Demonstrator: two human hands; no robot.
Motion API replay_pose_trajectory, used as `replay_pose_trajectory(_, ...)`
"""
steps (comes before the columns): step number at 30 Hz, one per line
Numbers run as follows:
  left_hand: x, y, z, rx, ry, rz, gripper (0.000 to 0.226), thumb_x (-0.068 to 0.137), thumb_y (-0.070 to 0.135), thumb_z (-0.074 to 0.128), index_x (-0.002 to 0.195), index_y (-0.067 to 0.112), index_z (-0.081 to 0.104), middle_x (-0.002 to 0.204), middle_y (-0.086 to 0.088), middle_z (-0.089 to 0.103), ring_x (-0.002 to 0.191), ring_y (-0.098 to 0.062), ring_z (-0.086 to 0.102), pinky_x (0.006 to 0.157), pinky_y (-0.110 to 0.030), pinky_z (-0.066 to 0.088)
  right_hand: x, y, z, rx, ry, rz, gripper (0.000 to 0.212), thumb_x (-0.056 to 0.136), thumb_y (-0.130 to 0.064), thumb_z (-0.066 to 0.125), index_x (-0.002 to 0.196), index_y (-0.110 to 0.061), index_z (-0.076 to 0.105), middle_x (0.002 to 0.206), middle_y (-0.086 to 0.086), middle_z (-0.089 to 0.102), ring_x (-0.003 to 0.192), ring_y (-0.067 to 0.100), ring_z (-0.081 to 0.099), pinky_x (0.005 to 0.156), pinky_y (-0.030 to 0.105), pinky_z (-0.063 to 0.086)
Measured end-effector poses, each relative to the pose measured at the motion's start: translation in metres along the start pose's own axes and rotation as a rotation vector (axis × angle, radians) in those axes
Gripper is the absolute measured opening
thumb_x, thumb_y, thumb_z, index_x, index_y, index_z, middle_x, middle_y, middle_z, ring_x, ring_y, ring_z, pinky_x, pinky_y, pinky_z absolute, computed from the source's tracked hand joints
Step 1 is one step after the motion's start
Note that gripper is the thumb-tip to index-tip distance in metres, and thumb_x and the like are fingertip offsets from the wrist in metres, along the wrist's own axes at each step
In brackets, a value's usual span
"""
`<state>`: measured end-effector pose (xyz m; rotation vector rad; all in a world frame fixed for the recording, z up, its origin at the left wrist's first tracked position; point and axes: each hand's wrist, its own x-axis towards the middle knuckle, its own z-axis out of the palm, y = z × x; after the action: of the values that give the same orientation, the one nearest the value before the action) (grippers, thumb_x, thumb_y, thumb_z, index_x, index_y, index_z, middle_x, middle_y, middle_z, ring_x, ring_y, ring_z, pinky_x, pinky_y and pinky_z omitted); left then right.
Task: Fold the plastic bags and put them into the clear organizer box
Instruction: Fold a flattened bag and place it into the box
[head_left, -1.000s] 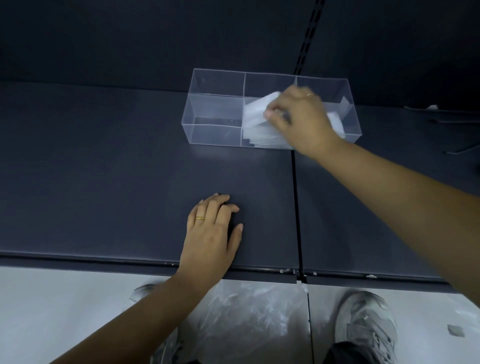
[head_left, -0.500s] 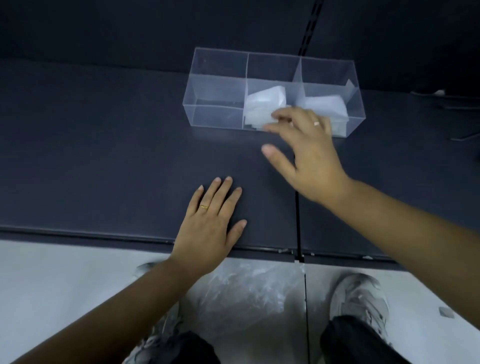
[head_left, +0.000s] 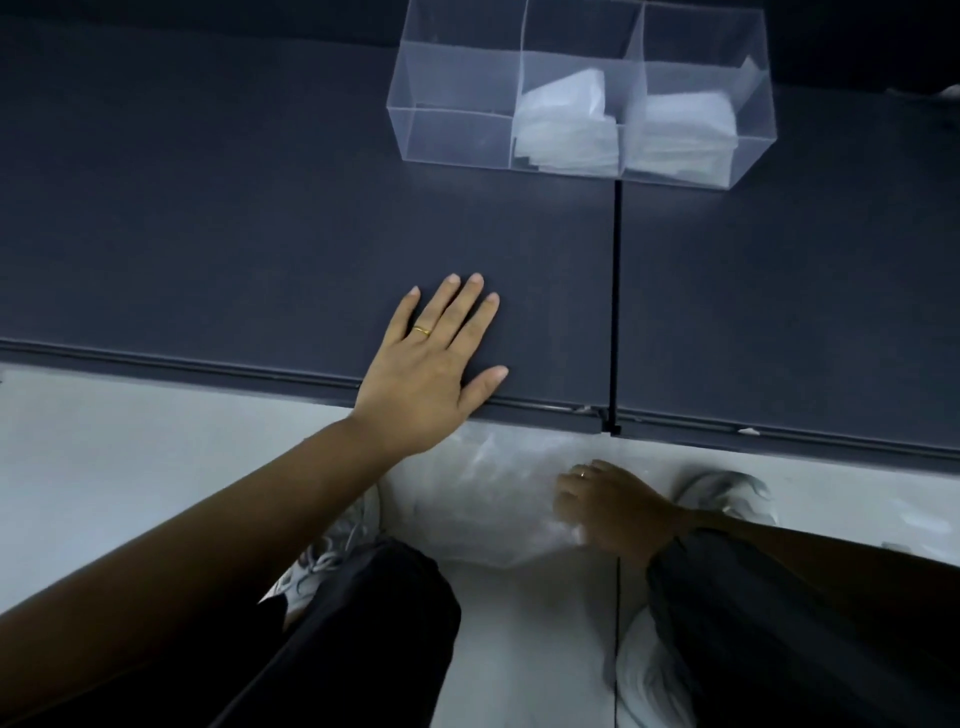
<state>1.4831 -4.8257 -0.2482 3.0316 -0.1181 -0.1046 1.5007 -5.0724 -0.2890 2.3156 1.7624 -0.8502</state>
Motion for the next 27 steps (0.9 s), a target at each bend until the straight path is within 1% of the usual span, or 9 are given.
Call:
replay_pose_trajectory(2,0.001,0.000,-0.006,-0.050,-0.039,-0.006,0.072,0.096,0.061,0.015,0.153,0.018,0.018,0.161,-0.002,0.011,0.149,-0.017,0.004,0.120,-0.042,0.002,-0.001,-0.007,-0.011,0.220,0.033,-0.015,0.021,0.095,-0.028,0.050,0.103,-0.013,0.062,0.107,0.004,0.058,0.104,0.019,0.053,0.083,0.026,0.034)
replay_pose_trajectory(5,0.005,-0.002,-0.028,-0.484,-0.150,-0.097,0.068,0.091,0.062,0.016,0.147,0.027,0.033,0.160,0.008,0.013,0.146,-0.003,-0.002,0.118,-0.029,-0.008,-0.014,-0.013,-0.067,0.696,0.235,0.155,0.043,0.088,-0.050,0.058,0.076,-0.009,0.060,0.068,-0.008,0.049,0.064,0.002,0.048,0.059,0.016,0.031)
replay_pose_trajectory(9,0.001,-0.009,-0.074,-1.283,-0.470,-0.148,0.053,0.091,0.068,0.030,0.121,0.040,0.063,0.132,0.019,0.057,0.127,0.003,0.047,0.106,-0.025,0.036,-0.036,0.011,-0.134,1.171,0.582,0.314,0.052,0.067,-0.055,0.070,0.070,-0.003,0.065,0.052,0.007,0.054,0.047,0.010,0.048,0.048,0.025,0.039)
replay_pose_trajectory(12,0.005,0.003,-0.084,-1.312,-0.422,-0.144,0.020,0.082,0.045,0.069,0.092,0.029,0.074,0.086,0.009,0.074,0.077,-0.005,0.068,0.068,-0.019,0.052,-0.035,0.035,-0.155,1.344,0.610,0.321,0.032,0.065,-0.046,0.073,0.080,-0.017,0.074,0.073,0.008,0.073,0.064,0.016,0.067,0.056,0.026,0.053)
replay_pose_trajectory(16,0.016,-0.004,-0.070,-1.310,-0.103,-0.460,0.028,0.080,0.042,0.069,0.071,0.015,0.070,0.062,-0.002,0.059,0.056,-0.017,0.046,0.055,-0.025,0.039,-0.026,0.074,-0.153,1.282,0.800,0.520,0.017,0.073,-0.037,0.077,0.070,-0.021,0.070,0.071,-0.003,0.070,0.063,0.004,0.064,0.062,0.017,0.049)
replay_pose_trajectory(19,0.015,-0.004,-0.055,-1.295,0.068,-0.647,0.038,0.089,0.033,0.065,0.078,-0.003,0.060,0.062,-0.010,0.049,0.053,-0.016,0.042,0.047,-0.023,0.037,-0.026,0.092,-0.151,0.819,1.063,0.838,0.010,0.084,-0.028,0.071,0.089,-0.022,0.065,0.086,-0.007,0.057,0.069,0.000,0.053,0.067,0.010,0.042)
replay_pose_trajectory(21,0.013,0.004,-0.050,-1.315,0.063,-0.641,0.031,0.089,0.028,0.066,0.075,0.003,0.057,0.056,-0.002,0.053,0.047,-0.010,0.049,0.044,-0.021,0.041,-0.023,0.079,-0.153,0.705,1.170,0.767,0.014,0.086,-0.032,0.066,0.095,-0.022,0.064,0.092,-0.012,0.049,0.075,-0.001,0.051,0.070,0.003,0.039)
replay_pose_trajectory(25,0.007,0.006,-0.058,-1.363,-0.423,-0.358,0.041,0.071,0.059,0.074,0.091,0.024,0.068,0.091,0.002,0.074,0.084,-0.012,0.071,0.074,-0.024,0.057,0.000,0.035,-0.146,0.803,0.822,0.596,0.057,0.074,-0.065,0.059,0.118,-0.029,0.056,0.102,-0.017,0.046,0.094,-0.001,0.051,0.083,0.008,0.039)
replay_pose_trajectory(27,0.014,-0.002,-0.059,-1.284,-0.282,-0.466,0.050,0.066,0.070,0.069,0.086,0.024,0.067,0.092,0.000,0.074,0.085,-0.012,0.071,0.078,-0.029,0.056,0.008,0.032,-0.139,0.758,0.706,0.641,0.070,0.074,-0.062,0.063,0.132,-0.027,0.047,0.110,-0.012,0.044,0.107,0.008,0.047,0.096,0.026,0.040)
